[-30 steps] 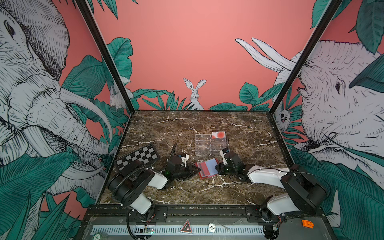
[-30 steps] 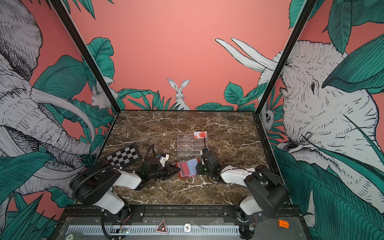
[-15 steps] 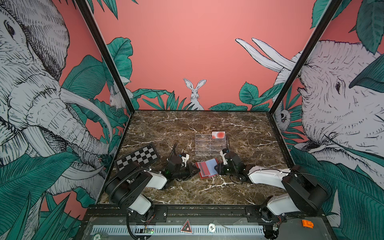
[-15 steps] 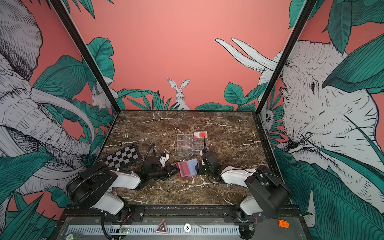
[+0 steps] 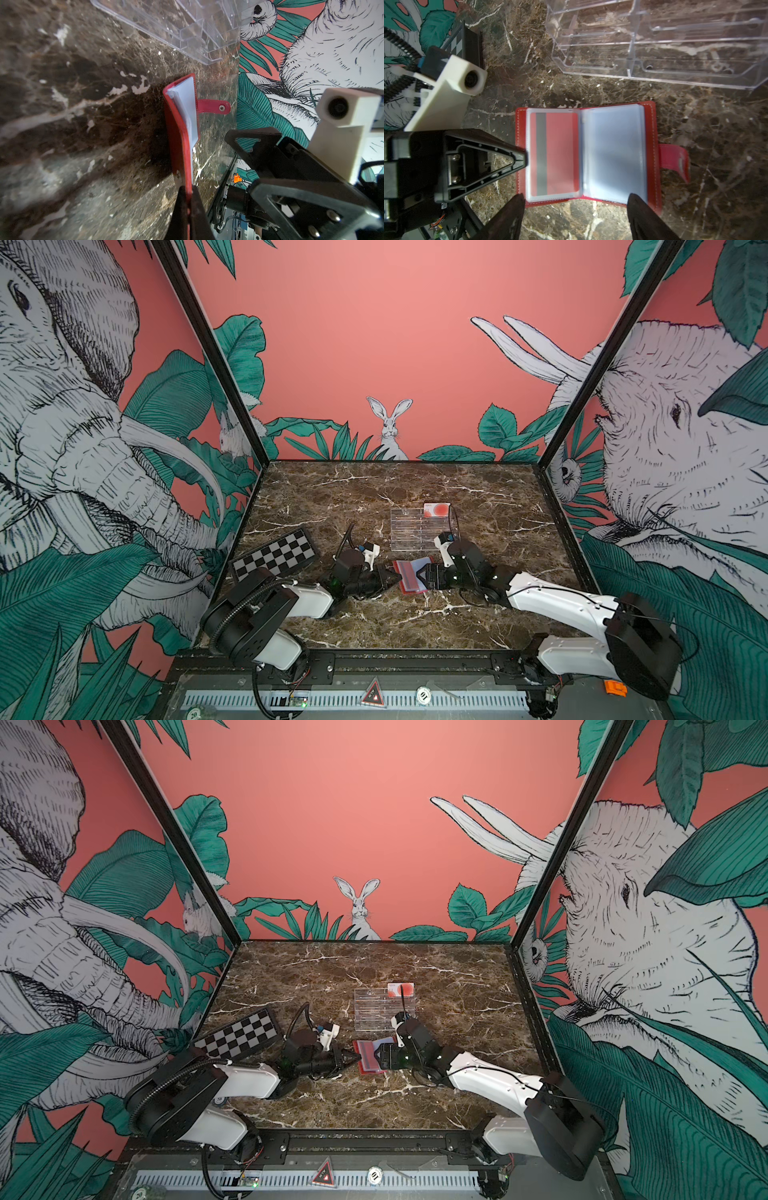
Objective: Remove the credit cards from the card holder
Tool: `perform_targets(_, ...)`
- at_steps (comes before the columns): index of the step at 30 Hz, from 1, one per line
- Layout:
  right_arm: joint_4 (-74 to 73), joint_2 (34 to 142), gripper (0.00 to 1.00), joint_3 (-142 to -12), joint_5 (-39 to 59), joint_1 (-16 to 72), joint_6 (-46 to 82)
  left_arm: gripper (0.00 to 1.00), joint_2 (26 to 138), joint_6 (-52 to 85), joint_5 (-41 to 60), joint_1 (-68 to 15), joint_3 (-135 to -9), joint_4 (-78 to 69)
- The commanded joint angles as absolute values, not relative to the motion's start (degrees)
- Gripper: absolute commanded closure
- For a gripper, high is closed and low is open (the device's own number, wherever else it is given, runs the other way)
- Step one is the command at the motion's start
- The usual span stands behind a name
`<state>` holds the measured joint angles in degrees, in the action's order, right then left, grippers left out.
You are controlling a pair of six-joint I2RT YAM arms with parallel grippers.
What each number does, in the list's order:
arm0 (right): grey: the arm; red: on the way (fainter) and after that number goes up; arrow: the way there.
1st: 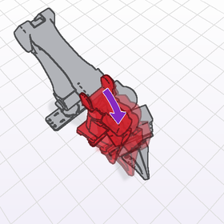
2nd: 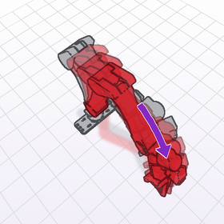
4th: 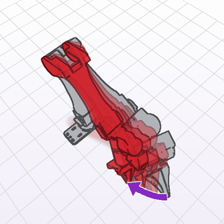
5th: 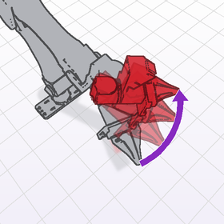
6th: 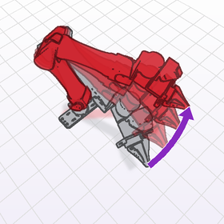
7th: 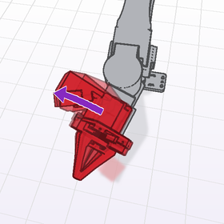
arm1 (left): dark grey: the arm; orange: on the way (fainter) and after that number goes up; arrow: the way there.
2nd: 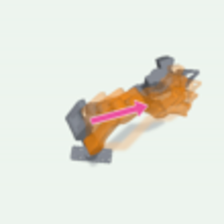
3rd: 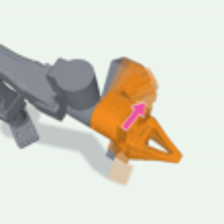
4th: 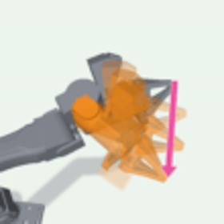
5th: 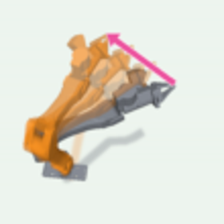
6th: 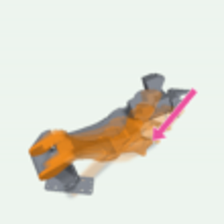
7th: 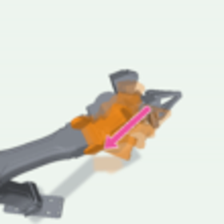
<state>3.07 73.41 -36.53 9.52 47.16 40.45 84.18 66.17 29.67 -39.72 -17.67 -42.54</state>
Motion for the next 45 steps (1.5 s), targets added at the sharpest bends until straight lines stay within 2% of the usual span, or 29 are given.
perform_targets(1, 6.8, 76.6, 0.22, -39.5, 7.9, 49.5, 41.4, 1.00, 83.3, 65.6, 30.6, -39.8, -18.6, -43.9)
perform_targets(11, 4.7, 84.0, 0.22, -42.8, 7.6, 52.7, 43.6, 1.00, 83.2, 65.7, 30.4, -39.8, -18.0, -45.0)
perform_targets(45, 7.4, 88.0, 0.28, -45.0, 4.9, 52.8, 43.6, 1.00, 84.6, 65.0, 31.4, -39.8, -18.8, -44.9)
